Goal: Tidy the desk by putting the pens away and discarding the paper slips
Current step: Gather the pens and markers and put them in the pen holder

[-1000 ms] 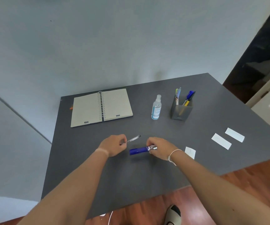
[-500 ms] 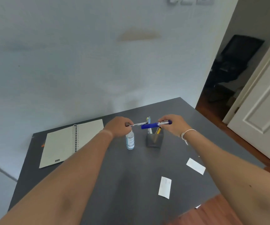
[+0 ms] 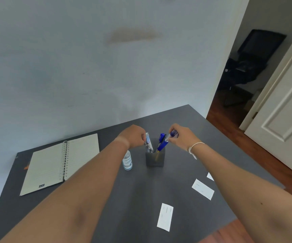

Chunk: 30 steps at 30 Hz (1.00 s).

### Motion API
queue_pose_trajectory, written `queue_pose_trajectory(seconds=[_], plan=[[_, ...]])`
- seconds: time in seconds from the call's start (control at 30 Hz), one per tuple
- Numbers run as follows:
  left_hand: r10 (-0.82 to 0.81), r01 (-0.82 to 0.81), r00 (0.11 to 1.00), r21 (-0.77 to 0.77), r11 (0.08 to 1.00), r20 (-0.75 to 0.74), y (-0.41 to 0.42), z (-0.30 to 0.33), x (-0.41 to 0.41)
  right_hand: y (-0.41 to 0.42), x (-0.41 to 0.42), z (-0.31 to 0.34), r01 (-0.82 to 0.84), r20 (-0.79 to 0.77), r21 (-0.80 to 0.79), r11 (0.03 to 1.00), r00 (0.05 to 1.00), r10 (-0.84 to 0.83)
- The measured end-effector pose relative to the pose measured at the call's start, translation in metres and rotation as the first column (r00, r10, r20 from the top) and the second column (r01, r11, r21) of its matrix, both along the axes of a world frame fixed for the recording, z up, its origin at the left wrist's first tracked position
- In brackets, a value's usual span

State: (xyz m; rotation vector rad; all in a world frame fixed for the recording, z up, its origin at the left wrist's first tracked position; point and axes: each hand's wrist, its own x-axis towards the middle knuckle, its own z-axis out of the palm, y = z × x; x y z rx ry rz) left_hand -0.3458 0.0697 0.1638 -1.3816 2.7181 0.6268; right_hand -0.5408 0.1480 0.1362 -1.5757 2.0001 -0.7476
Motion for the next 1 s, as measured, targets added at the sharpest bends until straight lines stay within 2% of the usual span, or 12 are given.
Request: queue_pose_trajectory(seconds=[0.23,0.6,1.0], plan=[[0.000,-0.001,1.000,0.050,0.999,0.021,0.002,-0.021,-0.020,-0.009,0.008,-0.024,-0.039,0.040,0.031,0.999,0.998,0.038],[0.095,-0.086,0.989,0.077,0.993,-0.114,0.007,-0.049,-0.016,-0.007,0.010,-0.047,-0.051,0.048,0.011,0.999,0.998,0.051],[0.228,-0.191,0.941,0.164,0.968,-0.252,0.020,-0.060,0.016,0.005,0.015,-0.054,0.048,0.109,-0.070,0.996,0.993,-0.040]])
